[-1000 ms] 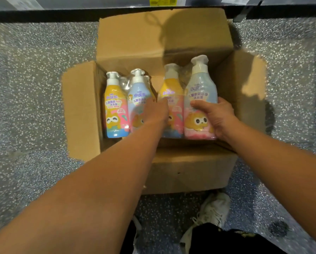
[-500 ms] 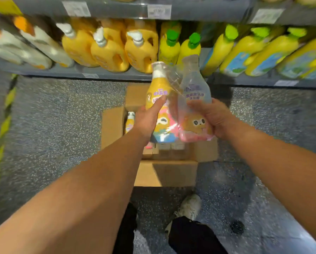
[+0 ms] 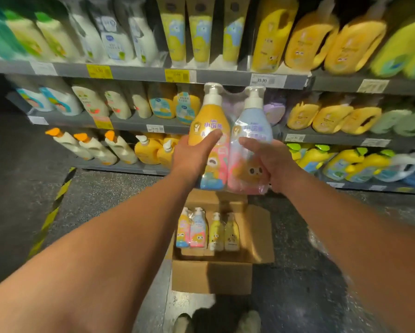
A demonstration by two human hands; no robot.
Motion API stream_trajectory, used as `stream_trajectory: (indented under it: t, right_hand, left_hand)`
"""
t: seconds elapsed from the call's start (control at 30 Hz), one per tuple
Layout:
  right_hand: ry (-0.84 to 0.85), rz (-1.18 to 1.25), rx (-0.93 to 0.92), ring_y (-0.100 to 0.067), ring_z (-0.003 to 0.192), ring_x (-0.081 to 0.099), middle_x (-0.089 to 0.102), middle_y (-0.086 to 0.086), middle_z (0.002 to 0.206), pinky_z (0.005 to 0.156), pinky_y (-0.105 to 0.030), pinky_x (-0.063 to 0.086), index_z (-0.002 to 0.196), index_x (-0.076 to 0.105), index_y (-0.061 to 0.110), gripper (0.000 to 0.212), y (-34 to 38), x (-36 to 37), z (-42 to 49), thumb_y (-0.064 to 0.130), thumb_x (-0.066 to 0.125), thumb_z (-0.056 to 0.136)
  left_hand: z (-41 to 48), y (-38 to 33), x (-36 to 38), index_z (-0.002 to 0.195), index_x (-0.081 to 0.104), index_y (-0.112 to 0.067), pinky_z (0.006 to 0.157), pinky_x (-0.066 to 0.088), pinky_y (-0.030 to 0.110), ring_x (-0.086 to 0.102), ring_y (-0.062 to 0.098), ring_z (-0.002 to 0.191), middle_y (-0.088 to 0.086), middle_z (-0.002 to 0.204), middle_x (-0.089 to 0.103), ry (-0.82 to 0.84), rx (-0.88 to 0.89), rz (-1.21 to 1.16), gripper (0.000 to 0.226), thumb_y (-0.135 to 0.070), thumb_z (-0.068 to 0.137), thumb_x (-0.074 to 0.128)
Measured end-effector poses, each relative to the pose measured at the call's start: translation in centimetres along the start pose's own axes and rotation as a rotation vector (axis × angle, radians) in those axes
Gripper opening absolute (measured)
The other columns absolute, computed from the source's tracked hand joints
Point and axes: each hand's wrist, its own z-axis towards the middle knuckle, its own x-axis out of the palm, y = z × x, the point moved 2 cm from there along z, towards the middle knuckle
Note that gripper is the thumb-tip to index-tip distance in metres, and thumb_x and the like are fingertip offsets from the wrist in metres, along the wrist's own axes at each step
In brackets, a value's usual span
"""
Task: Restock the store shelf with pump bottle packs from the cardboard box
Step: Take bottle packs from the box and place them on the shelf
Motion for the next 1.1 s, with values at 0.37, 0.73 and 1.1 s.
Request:
stream_trajectory:
  t: [0.37,0.73,1.1]
  right_hand:
    - [-0.152,0.03,-0.284,-0.033,0.086,0.073,0.072,-0.017,0.101,0.08,-0.053,0.058,0.112,0.062,0.009,0.052,13.1,0.8,-9.9,0.022,0.084,0.067]
    - [-0.171,0.066,-0.424,-0.03,0.085,0.073,0.071,-0.014,0.103,0.075,-0.047,0.06,0.118,0.057,0.01,0.063,22.3,-6.0,-13.7,0.026,0.085,0.064]
    - [-0.072,-0.044,-0.481,-0.027,0.087,0.072,0.069,-0.012,0.105,0.067,-0.036,0.061,0.119,0.05,0.014,0.053,28.0,-15.9,-14.8,0.024,0.079,0.076]
  left_hand:
    - [-6.5,-14.4,-1.4,0.109,0.067,-0.028,0.086,0.056,0.049,0.072,0.026,0.089,-0.001,0.098,0.074,0.084,0.281,-0.038,0.077,-0.074,0.047,0.071]
    - [-13.0,-23.5,4.9,0.106,0.064,-0.027,0.085,0.057,0.046,0.071,0.023,0.085,-0.001,0.097,0.073,0.063,0.448,-0.062,0.074,-0.074,0.049,0.064]
    - [-17.6,-26.4,14.6,0.109,0.064,-0.026,0.083,0.059,0.046,0.071,0.021,0.085,-0.002,0.098,0.073,-0.026,0.492,-0.146,0.077,-0.075,0.05,0.066]
